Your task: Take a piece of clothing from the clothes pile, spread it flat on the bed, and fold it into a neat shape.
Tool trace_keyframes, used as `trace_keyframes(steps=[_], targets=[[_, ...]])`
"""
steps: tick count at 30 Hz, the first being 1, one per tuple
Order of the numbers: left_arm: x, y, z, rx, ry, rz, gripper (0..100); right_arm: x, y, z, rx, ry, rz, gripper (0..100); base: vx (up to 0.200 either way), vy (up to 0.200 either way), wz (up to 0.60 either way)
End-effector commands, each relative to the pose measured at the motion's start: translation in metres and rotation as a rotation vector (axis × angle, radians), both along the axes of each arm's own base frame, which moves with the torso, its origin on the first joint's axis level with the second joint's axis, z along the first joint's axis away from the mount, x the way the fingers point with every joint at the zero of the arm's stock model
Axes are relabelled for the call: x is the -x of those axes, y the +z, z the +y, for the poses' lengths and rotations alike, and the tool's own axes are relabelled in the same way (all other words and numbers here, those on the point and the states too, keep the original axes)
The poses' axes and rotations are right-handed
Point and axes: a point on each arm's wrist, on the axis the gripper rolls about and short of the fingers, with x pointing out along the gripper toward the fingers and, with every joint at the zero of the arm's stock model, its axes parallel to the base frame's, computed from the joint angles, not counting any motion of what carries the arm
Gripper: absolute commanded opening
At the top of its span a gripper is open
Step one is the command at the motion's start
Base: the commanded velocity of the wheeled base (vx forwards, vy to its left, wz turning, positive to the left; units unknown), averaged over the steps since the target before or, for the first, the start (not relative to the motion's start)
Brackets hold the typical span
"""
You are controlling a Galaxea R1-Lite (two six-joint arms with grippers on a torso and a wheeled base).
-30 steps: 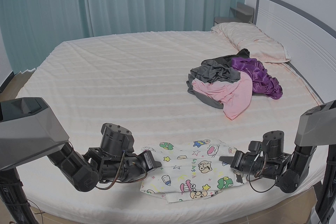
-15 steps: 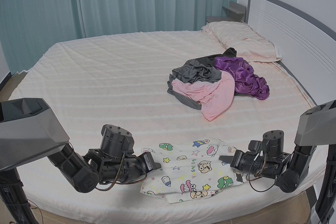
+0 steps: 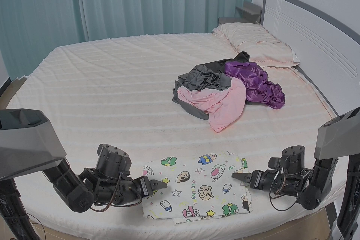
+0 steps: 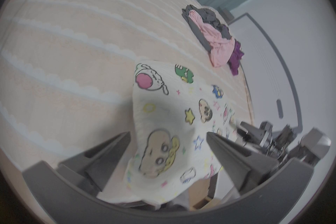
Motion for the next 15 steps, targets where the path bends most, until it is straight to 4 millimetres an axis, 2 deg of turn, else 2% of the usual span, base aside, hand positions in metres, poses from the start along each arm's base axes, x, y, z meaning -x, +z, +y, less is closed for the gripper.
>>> trace_keyframes(steps=[1,6,15], targets=[[0.011,0.013,0.021,-0.049,-0.02,-0.027,100,0.019,0.005,-0.018,0.061,0.038,0.003,100,0.0,0.0,0.0],[0.005,0.034,0.031,-0.022,0.028,-0.075,100,0.039,0.012,-0.022,0.043,0.141,0.022,100,0.0,0.0,0.0],[-0.002,0.038,0.028,0.026,0.075,-0.067,100,0.051,-0.01,-0.021,0.118,0.228,0.101,100,0.0,0.0,0.0]])
